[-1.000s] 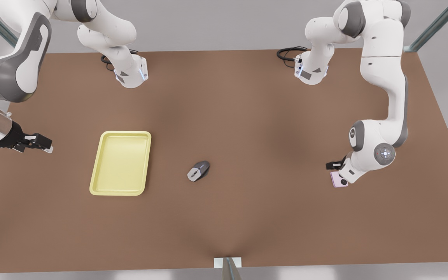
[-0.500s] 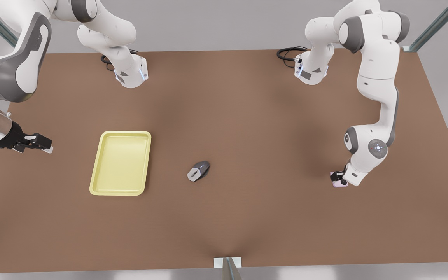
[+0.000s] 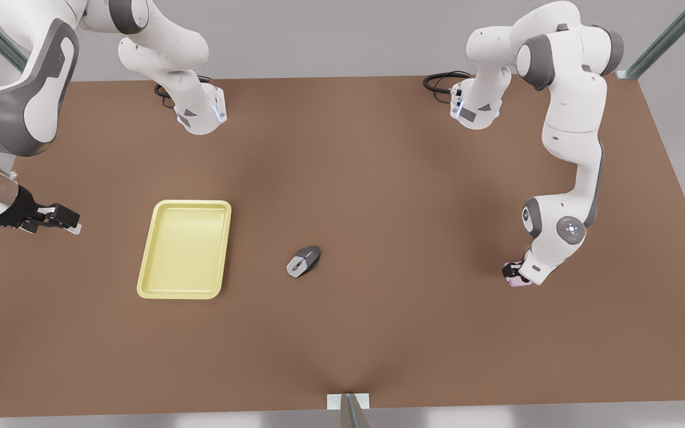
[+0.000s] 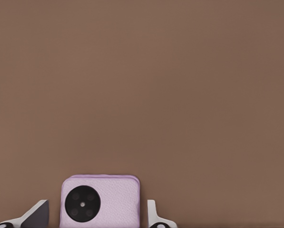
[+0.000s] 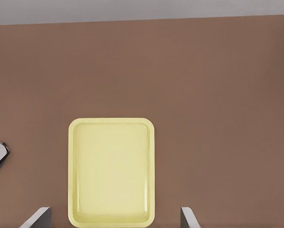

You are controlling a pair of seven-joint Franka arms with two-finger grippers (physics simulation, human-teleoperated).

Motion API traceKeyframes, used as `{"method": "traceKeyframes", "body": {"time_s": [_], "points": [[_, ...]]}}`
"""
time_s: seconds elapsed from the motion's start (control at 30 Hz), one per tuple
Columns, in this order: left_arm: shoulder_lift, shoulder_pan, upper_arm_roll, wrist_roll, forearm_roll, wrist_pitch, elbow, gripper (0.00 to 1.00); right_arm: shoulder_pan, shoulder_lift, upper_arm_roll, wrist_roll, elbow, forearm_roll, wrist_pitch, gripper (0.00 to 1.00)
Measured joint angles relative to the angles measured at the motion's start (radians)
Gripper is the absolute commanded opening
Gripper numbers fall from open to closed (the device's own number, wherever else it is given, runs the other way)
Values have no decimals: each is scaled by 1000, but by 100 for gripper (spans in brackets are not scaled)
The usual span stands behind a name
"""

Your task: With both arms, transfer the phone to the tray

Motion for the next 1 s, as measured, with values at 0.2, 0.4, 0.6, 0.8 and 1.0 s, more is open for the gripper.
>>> {"method": "traceKeyframes", "body": {"time_s": [0.2, 0.4, 0.6, 0.8, 1.0], "points": [[7, 0, 0, 14, 0, 4, 0, 83, 0, 0, 0, -1, 0, 0, 0, 100], [9, 0, -1, 23, 0, 6, 0, 83, 0, 0, 0, -1, 0, -1, 0, 100], [11, 0, -1, 30, 0, 7, 1, 83, 1, 0, 0, -1, 0, -1, 0, 100], [9, 0, -1, 34, 1, 5, 2, 82, 1, 0, 0, -2, 0, 0, 0, 100], [18, 0, -1, 37, 1, 5, 5, 82, 0, 0, 0, -2, 0, 0, 0, 100]]}}
